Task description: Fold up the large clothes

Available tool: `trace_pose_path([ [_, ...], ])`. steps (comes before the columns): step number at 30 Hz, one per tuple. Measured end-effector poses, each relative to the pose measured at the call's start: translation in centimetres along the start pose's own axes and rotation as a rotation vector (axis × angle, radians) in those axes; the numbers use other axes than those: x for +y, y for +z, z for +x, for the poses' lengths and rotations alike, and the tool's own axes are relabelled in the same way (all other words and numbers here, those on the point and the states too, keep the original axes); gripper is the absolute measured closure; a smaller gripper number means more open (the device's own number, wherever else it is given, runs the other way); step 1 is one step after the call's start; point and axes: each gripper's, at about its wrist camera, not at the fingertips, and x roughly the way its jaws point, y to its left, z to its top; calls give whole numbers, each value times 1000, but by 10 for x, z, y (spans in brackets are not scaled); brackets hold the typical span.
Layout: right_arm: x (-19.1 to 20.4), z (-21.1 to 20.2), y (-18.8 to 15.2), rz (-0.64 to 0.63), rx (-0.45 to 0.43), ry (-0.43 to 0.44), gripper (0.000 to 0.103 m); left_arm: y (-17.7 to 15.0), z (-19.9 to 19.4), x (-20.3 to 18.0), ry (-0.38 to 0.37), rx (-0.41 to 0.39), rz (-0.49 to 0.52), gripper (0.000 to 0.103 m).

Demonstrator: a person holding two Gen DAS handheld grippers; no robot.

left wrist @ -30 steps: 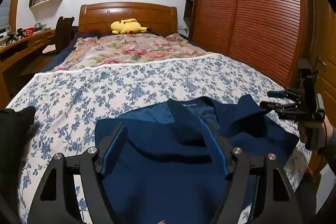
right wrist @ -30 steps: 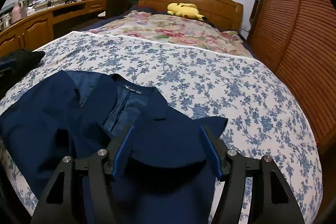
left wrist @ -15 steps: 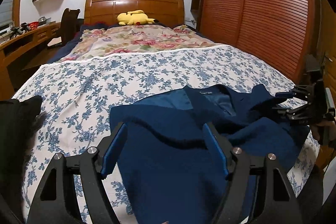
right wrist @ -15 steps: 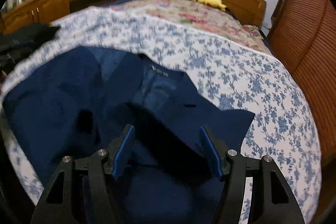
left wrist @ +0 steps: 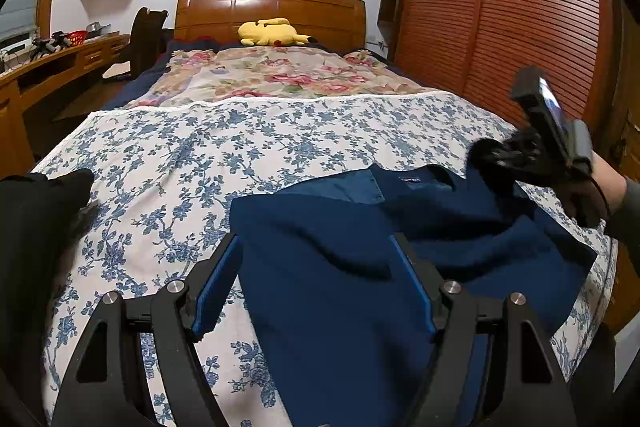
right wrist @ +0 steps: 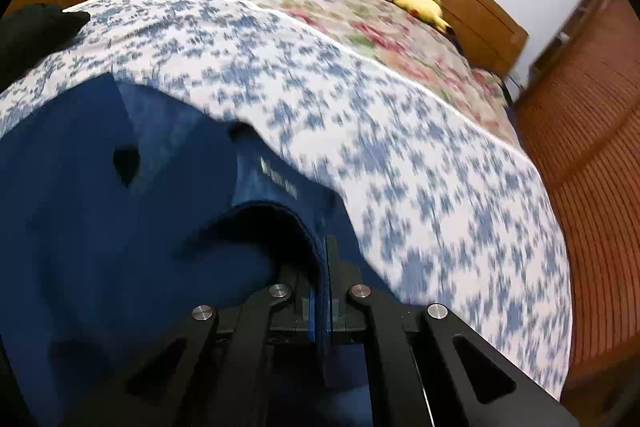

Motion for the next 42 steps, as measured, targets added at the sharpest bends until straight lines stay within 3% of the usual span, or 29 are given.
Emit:
trace_pose_path([
  [5, 24, 36, 35, -84, 20, 24, 100, -1, 4, 9, 5, 8, -16, 28],
  [8, 24, 55, 47, -63, 46, 31, 98, -2, 7, 12, 8, 13, -19, 28],
  [10, 20, 59, 51, -27, 15, -42, 74, -3, 9, 14, 5, 16, -23, 28],
  [11, 17, 56, 54, 3, -12, -73, 67, -3, 10, 15, 5, 19, -25, 28],
  [13, 7, 49, 60, 79, -56, -58, 48, -3, 12, 17, 8, 23, -29, 28],
  [15, -1, 43, 62, 144, -72, -43, 44, -2, 12, 17, 9, 24, -31, 28],
  [29, 41, 32, 27, 155, 7, 316, 43, -3, 10, 17, 14, 21, -24, 28],
  [35, 49, 27, 17, 134, 44, 367, 43, -3, 10, 17, 13, 20, -25, 28],
  [40, 49, 40, 20, 130, 117, 329, 44, -3, 10, 15, 8, 19, -21, 28],
  [41, 48, 44, 21, 135, 126, 329, 47, -3, 10, 14, 7, 19, -20, 28],
  [42, 48, 46, 22, 134, 136, 334, 59, -3, 10, 14, 7, 19, -18, 28],
])
